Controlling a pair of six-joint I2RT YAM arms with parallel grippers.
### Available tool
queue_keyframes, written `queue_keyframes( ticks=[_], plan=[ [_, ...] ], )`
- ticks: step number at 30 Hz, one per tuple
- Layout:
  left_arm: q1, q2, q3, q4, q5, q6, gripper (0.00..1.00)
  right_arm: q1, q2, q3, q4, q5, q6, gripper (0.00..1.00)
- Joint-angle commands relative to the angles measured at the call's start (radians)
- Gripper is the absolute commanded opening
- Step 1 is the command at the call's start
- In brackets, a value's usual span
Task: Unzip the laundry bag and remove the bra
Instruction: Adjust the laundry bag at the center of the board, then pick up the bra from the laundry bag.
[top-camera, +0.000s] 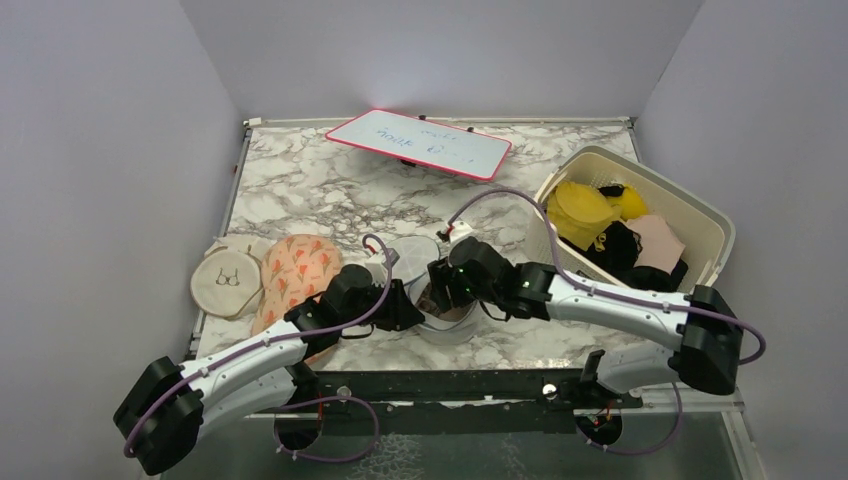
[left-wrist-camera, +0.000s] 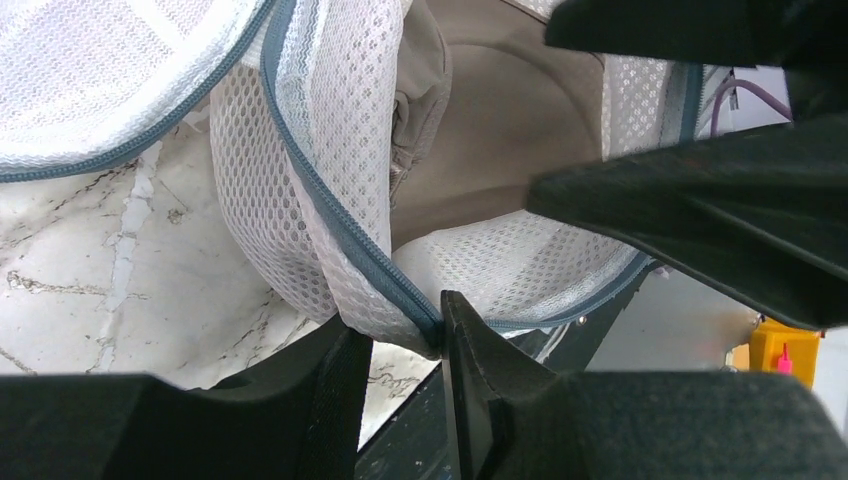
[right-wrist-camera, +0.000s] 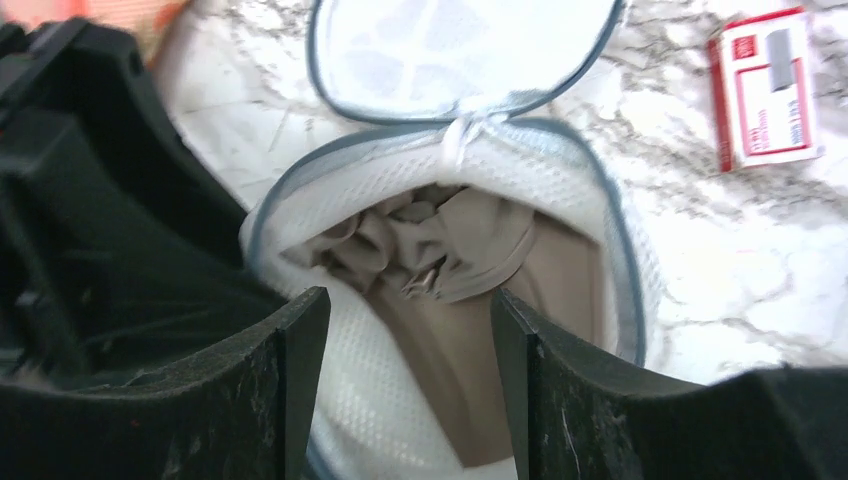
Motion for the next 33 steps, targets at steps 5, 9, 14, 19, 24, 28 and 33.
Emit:
queue_keyframes(
  ticks=[5,9,14,19,24,28,33],
  plan=[
    [-0.011,-0.024,-0.016,0.046,0.001,-0.005,0.22,-0.003,0.184,0.13,-0.121,0.132,-0.137,0.59],
    [-0.011,-0.017,-0.019,0.051,0.005,-0.003,0.21,-0.004,0.234,0.122,-0.063,0.123,-0.181,0.63],
    [-0.011,-0.022,-0.021,0.053,0.006,-0.003,0.19,-0.008,0.296,0.137,0.003,0.059,-0.222,0.84],
    [-0.011,-0.015,-0.015,0.054,0.002,0.001,0.19,-0.008,0.377,0.133,0.057,0.036,-0.225,0.89],
    [-0.011,-0.015,-0.024,0.059,0.001,-0.003,0.19,-0.008,0.406,0.101,0.099,0.046,-0.219,0.82],
    [-0.011,-0.017,-0.028,0.062,-0.002,-0.003,0.19,-0.008,0.366,0.06,0.152,0.038,-0.22,0.31],
    [-0.01,-0.025,-0.023,0.054,-0.01,0.001,0.17,-0.008,0.302,0.054,0.133,0.022,-0.218,0.04]
  ],
)
